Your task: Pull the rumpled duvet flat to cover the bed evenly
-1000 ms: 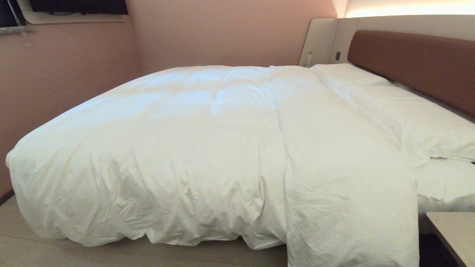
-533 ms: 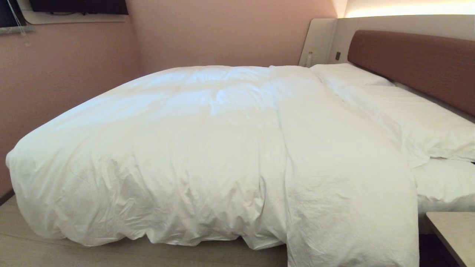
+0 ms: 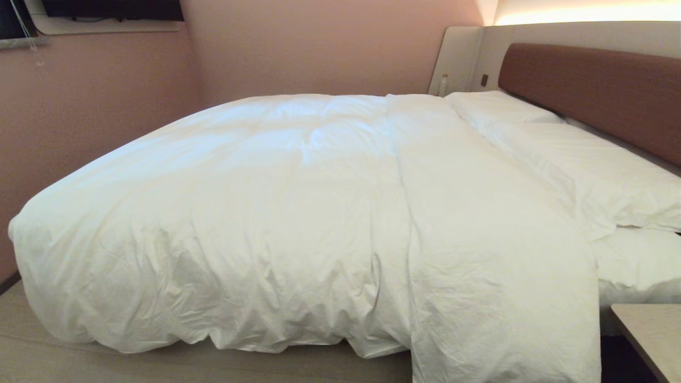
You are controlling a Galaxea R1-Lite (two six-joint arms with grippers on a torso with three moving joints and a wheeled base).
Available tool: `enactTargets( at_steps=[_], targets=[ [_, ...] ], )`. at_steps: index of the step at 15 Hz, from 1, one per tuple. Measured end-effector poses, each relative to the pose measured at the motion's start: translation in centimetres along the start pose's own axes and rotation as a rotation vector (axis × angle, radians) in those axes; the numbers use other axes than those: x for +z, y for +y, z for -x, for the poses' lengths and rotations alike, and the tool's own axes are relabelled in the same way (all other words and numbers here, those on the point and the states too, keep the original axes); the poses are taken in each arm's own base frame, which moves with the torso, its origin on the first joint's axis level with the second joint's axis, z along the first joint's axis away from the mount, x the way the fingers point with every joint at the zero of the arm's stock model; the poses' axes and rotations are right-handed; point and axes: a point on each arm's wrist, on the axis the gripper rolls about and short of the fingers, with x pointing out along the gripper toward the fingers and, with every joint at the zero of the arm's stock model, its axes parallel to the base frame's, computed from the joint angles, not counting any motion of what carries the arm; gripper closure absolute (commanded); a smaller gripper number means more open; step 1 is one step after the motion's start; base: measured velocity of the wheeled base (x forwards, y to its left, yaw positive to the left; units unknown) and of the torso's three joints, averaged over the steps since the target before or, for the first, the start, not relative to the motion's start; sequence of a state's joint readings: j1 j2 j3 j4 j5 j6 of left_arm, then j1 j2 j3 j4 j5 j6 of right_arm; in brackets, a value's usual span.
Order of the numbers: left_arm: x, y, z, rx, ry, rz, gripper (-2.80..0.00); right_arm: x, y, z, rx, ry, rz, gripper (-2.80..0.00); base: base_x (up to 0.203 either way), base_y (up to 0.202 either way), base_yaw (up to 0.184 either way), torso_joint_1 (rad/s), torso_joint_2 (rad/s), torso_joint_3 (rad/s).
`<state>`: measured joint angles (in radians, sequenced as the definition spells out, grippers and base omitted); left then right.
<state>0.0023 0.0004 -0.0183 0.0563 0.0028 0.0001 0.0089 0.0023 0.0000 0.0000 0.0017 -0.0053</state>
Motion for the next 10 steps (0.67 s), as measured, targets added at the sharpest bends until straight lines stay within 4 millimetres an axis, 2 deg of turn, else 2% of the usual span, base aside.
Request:
enactTargets(
  at_steps=[10],
  targets=[
    [0.00,0.00,0.00,0.000,0.000,-0.002,0.00,0.00,0.00,0.01,0.000,-0.001,0.000,0.00,0.000,0.000,0.000,0.000,0.00,0.000]
  ],
)
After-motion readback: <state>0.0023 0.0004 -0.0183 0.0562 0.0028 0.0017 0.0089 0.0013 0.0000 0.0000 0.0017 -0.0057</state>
